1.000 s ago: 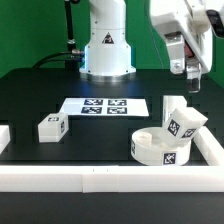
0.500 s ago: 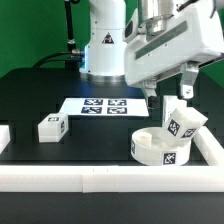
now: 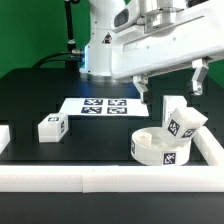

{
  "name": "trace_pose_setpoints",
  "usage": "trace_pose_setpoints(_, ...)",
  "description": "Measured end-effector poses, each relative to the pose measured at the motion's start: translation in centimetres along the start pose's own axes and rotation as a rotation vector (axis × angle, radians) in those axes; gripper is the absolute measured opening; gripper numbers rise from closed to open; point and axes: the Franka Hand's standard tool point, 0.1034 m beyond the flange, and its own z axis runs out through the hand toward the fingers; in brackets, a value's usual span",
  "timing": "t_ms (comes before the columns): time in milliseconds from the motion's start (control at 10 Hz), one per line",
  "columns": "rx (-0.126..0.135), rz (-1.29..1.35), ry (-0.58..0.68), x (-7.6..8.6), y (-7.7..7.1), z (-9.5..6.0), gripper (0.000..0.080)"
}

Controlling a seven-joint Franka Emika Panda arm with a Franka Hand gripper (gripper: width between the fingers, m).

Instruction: Assemble stool

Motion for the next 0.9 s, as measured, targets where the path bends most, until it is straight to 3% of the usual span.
trace_pose_setpoints(200,-0.003,-0.32,0.001,0.8,0.8,0.3,0.0649)
trace_pose_setpoints(500,0.008,-0.664,-0.008,1.4,0.8,0.4,0.0649)
trace_pose_setpoints(800,0.017,-0.654,-0.05,0.9,0.6,0.7,0.0649)
trace_pose_setpoints(900,0.027,-0.658,-0.113,0.1,0.4,1.0,0.0649)
